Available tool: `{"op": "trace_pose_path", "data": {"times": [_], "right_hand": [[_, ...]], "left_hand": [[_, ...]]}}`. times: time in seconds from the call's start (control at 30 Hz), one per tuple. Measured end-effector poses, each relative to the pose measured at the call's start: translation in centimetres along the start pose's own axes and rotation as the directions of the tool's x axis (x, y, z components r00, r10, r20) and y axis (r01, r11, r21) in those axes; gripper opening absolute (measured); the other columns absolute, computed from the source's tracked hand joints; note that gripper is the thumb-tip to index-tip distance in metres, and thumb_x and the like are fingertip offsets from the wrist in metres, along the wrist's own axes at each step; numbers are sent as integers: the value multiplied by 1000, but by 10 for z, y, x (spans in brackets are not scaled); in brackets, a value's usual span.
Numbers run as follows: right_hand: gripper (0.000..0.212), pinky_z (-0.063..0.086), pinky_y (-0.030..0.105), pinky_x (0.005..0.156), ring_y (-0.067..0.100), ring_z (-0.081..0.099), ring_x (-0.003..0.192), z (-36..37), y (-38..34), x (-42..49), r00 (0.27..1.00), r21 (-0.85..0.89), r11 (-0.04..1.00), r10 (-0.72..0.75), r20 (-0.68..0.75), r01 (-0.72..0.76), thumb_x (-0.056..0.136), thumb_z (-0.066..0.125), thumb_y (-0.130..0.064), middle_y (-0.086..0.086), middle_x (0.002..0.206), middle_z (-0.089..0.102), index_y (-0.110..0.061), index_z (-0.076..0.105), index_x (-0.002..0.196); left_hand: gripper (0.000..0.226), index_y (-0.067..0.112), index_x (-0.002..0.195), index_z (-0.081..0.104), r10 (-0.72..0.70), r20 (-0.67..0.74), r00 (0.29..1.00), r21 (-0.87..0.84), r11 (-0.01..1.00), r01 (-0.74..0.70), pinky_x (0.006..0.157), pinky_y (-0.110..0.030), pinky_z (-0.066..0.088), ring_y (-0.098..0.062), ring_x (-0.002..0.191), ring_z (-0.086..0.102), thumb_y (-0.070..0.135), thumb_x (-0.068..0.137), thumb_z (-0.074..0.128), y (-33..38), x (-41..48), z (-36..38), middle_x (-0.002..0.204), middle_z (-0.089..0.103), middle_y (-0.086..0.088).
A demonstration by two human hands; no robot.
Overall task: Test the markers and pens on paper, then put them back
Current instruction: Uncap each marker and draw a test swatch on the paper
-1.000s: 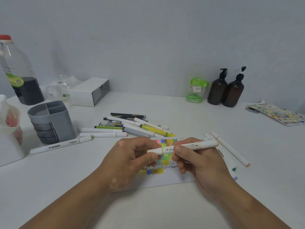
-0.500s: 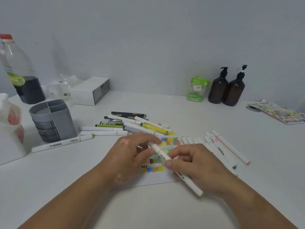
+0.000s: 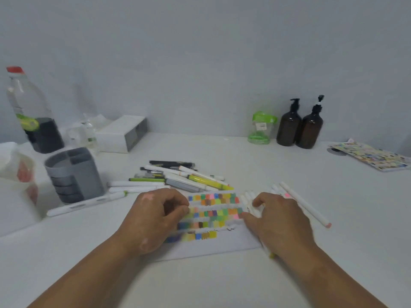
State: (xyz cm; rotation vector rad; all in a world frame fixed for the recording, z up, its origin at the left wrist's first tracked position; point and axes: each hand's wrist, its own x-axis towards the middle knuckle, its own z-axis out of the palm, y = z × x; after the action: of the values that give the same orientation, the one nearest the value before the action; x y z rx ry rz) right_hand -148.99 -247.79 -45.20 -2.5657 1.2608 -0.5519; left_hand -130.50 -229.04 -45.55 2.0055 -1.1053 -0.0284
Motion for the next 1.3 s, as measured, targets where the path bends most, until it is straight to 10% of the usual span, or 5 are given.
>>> {"op": "trace_pose_path", "data": {"times": [0.27, 0.63, 0.83, 0.97, 1.3], "right_hand": [[10, 36, 13, 53, 0, 58, 69, 0, -18, -19, 946, 251, 921, -321, 54, 298, 77, 75, -42, -21, 64, 62, -41, 67, 71], [21, 42, 17, 60, 5, 55, 67, 2, -16, -28, 878, 329, 849, -467, 101, 414, 82, 72, -35, -11, 59, 57, -45, 60, 68], [17, 38, 15, 56, 0, 55, 66, 4, -15, -28, 876, 394, 821, -477, 77, 413, 80, 72, -36, -24, 65, 61, -44, 63, 68], [18, 43, 23, 57, 12, 55, 60, -1, -13, -29, 888, 665, 670, -460, 22, 330, 75, 69, -55, -13, 69, 68, -41, 76, 83], [24, 38, 20, 51, 9, 51, 55, 2, -12, -18, 954, 797, 592, -289, 73, 119, 77, 79, -41, -5, 66, 68, -35, 66, 96]], "left_hand": [[20, 20, 100, 70, -130, -99, 987, 707, 688, 162, 77, -30, 50, -21, 96, 61, 10, 95, 53, -79, 3, -82, 103, 65, -1], [21, 16, 103, 69, -302, 27, 953, 778, 605, 170, 83, -32, 53, -22, 97, 63, 11, 97, 50, -67, 1, -80, 109, 66, -3], [8, 14, 101, 68, -396, 130, 909, 141, 915, 378, 72, -31, 51, -20, 86, 63, 18, 98, 61, 1, 14, -65, 99, 73, -3], [9, 2, 103, 59, -322, 340, 883, -573, 674, 467, 66, -32, 55, -26, 83, 67, 0, 94, 60, 35, 19, -46, 105, 75, -18], [20, 4, 88, 67, -169, 385, 907, -854, 308, 420, 67, -29, 62, -33, 86, 75, -4, 71, 74, 28, 16, 13, 99, 73, -25]]}}
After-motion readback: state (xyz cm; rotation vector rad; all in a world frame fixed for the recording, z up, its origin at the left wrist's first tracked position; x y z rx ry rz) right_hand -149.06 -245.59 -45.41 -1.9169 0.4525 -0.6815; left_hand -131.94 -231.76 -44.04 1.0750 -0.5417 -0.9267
